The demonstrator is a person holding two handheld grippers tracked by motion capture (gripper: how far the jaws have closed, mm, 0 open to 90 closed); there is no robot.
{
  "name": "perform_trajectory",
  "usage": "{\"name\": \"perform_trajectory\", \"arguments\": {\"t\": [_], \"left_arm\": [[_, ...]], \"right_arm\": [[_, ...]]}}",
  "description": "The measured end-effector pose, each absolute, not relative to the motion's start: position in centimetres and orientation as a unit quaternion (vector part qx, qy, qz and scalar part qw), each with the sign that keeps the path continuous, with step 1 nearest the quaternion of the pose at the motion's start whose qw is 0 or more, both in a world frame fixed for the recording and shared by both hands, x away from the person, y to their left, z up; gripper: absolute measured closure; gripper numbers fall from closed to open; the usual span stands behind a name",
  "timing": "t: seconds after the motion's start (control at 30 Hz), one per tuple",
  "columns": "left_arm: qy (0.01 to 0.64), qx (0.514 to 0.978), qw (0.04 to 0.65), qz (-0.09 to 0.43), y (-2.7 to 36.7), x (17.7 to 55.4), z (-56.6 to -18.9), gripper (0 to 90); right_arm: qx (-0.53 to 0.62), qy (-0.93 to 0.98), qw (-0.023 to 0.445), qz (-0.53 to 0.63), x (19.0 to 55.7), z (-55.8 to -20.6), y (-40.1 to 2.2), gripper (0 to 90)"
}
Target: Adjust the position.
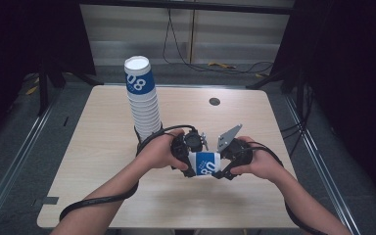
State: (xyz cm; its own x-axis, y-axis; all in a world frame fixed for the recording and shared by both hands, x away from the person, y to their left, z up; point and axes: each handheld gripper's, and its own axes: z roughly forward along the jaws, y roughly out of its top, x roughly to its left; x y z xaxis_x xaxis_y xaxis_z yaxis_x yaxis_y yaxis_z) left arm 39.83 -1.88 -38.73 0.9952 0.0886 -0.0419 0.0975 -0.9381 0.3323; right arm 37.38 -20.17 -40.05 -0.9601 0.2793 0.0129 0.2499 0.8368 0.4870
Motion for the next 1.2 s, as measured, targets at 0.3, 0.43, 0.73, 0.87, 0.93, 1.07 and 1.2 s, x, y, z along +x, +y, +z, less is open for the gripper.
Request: {"name": "perform_trajectory", "arguments": {"t": [0.3, 0.43, 0.73, 0.87, 0.93, 1.07, 1.2], "left_arm": [[0.041, 0.985, 0.169, -0.01, -2.0, 39.8, -38.6, 19.9], [0.043, 0.985, 0.165, -0.011, -2.0, 39.9, -38.6, 20.3], [0.043, 0.987, 0.155, -0.004, -2.1, 39.8, -39.0, 20.3], [0.041, 0.987, 0.155, -0.004, -2.1, 39.7, -38.7, 20.2], [0.041, 0.986, 0.16, 0.001, -2.1, 39.6, -38.6, 20.0], [0.034, 0.985, 0.166, 0.007, -1.9, 39.8, -38.5, 18.1], [0.036, 0.98, 0.197, 0.0, -1.2, 40.2, -38.5, 15.7]], "right_arm": [[0.142, 0.959, 0.029, 0.245, 37.4, -40.1, -20.3, 30.8], [0.146, 0.958, 0.03, 0.244, 37.2, -40.1, -20.0, 25.8], [0.138, 0.959, 0.033, 0.244, 37.4, -39.8, -19.4, 23.6], [0.129, 0.961, 0.032, 0.242, 37.5, -40.2, -19.3, 27.8], [0.122, 0.962, 0.036, 0.241, 37.5, -40.4, -19.3, 28.7], [0.131, 0.958, 0.043, 0.25, 37.4, -40.7, -19.5, 29.8], [0.135, 0.952, 0.048, 0.269, 37.4, -40.6, -19.8, 30.0]]}}
